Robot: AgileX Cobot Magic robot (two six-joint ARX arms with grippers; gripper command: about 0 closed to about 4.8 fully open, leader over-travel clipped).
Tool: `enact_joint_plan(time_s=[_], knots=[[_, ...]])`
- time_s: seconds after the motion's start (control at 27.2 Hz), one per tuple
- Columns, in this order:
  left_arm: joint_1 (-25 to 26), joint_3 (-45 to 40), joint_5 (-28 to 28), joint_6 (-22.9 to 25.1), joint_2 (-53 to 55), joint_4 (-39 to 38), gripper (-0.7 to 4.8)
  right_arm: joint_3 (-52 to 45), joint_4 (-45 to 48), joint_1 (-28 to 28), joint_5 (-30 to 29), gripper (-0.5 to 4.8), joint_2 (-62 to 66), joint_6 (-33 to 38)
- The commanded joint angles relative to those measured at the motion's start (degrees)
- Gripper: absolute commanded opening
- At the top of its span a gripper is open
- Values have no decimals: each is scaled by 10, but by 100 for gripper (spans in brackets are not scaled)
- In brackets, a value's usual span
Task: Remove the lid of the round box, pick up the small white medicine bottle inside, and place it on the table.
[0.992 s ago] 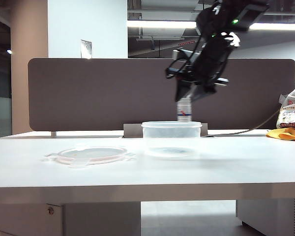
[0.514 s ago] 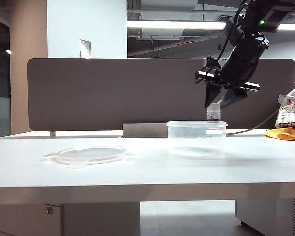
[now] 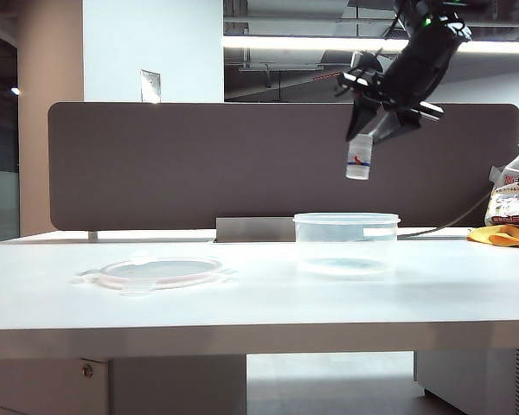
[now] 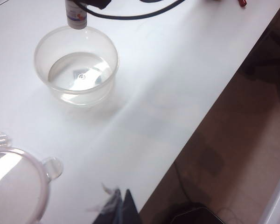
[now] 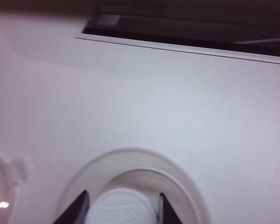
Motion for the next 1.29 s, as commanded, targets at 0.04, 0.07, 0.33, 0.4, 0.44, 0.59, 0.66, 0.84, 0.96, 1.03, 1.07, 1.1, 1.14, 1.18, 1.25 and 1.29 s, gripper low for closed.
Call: enact_joint_plan(time_s=[0.04,0.07,0.33,0.4,0.44,0.59,0.66,0.84,0.96,1.03,1.07,1.1,1.14,1.18,1.25,1.29], knots=[[0,3,-28,1,-3,11,-1,5,-14,24,-27,165,-6,0],[0,3,-35,1,-3,10,-1,5,-17,31,-32,165,-6,-1],[2,3,-62,15,-3,10,-1,1,-31,94,-30,165,-2,-19],[4,3,-62,15,-3,8,-1,1,-32,111,-17,165,2,-23],[4,3,-62,15,-3,7,-1,1,-33,119,-10,165,5,-23],[4,3,-62,15,-3,6,-1,1,-38,145,13,165,24,-39],[4,3,-62,15,-4,6,-1,1,-38,151,21,165,36,-41],[4,3,-62,15,-4,3,-1,1,-35,159,26,165,71,-40],[4,3,-62,15,-4,-3,-1,1,-33,158,28,165,88,-38],[4,3,-62,16,-4,-6,-1,1,-34,158,39,165,97,-38],[4,3,-62,16,-4,-7,-1,1,-34,158,44,165,101,-38],[4,3,-62,16,-4,-8,-1,1,-34,158,46,166,103,-38],[4,3,-62,16,-4,-9,-1,1,-33,158,45,166,106,-38],[4,3,-62,16,-4,-9,-1,1,-33,158,45,166,108,-38],[4,3,-63,16,-4,-10,-1,1,-33,158,45,166,109,-38],[4,3,-63,18,-4,-10,-1,1,-33,158,45,166,109,-38]])
